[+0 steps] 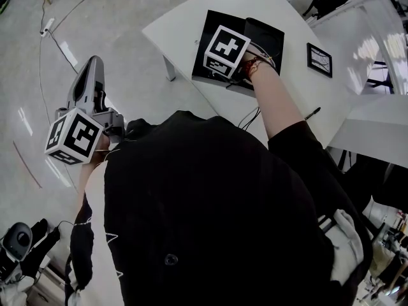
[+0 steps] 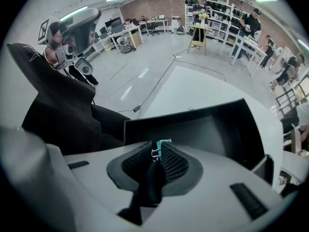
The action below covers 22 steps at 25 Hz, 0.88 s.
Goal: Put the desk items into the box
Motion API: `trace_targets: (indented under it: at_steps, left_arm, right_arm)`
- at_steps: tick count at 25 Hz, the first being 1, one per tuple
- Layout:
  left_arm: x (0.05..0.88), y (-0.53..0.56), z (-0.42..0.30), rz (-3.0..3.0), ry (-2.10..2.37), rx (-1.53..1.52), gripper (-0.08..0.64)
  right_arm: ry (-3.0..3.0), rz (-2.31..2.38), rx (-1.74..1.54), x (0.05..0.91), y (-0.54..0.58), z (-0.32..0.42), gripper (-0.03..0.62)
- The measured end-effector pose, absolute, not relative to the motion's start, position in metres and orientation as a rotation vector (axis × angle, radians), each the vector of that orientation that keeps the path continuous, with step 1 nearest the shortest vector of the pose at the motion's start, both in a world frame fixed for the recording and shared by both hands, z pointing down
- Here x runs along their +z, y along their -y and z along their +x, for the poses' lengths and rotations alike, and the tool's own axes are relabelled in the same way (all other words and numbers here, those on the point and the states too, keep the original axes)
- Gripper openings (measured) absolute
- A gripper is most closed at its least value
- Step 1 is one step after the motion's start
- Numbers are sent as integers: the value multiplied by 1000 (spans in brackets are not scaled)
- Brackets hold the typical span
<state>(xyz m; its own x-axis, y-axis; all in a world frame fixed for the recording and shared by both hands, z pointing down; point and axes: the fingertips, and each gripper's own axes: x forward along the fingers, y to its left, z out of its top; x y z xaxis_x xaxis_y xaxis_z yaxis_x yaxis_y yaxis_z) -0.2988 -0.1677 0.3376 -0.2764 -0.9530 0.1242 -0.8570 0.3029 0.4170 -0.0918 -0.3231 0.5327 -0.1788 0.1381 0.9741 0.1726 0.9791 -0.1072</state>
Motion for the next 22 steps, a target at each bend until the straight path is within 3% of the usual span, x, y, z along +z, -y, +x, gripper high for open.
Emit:
trace_targets:
  at_steps: [22]
  left_arm:
    - [339,162,-304,1611,2231,-391,11]
  right_arm:
    - [1760,-243,19,535,319,-93,75]
